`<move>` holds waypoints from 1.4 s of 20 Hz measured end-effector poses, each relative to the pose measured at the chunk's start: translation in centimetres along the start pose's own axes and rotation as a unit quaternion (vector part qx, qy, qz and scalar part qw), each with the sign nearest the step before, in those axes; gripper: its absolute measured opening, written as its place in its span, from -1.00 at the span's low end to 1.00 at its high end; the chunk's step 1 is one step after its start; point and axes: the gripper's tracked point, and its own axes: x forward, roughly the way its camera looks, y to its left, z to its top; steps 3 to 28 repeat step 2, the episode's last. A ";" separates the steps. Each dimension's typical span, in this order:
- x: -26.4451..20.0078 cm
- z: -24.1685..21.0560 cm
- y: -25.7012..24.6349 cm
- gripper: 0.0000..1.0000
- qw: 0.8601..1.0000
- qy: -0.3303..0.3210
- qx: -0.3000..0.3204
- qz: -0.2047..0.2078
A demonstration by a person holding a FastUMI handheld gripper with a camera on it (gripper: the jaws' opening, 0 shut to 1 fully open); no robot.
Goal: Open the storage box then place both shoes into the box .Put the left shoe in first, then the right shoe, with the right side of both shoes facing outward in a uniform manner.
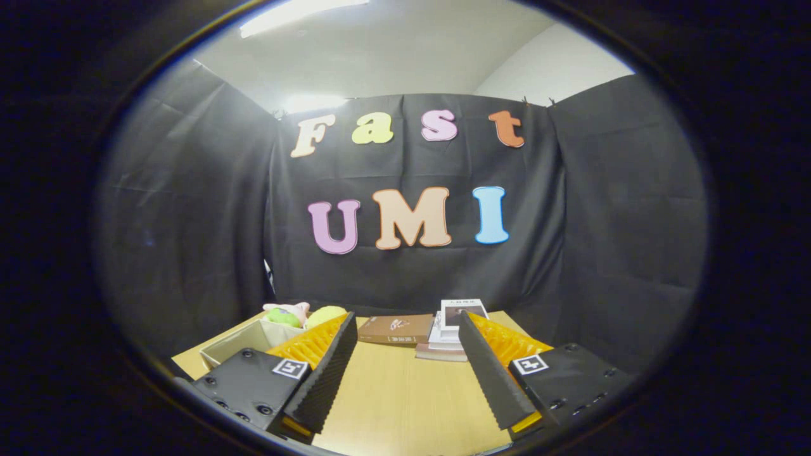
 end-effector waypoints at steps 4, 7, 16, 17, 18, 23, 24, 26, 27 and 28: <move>-0.4 0.1 -0.2 1.00 1.000 -0.005 0.001 -0.002; -0.4 0.1 -0.2 1.00 1.000 -0.005 0.001 -0.002; -0.4 0.1 -0.2 1.00 1.000 -0.005 0.001 -0.002; -0.4 0.1 -0.2 1.00 1.000 -0.005 0.001 -0.002; -0.4 0.1 -0.2 1.00 1.000 -0.005 0.001 -0.002; -0.4 0.1 -0.2 1.00 1.000 -0.005 0.001 -0.002; -0.4 0.1 -0.2 1.00 1.000 -0.005 0.001 -0.002; -0.4 0.1 -0.2 1.00 1.000 -0.005 0.001 -0.002; -0.4 0.1 -0.2 1.00 1.000 -0.005 0.001 -0.002; -0.4 0.1 -0.2 1.00 1.000 -0.005 0.001 -0.002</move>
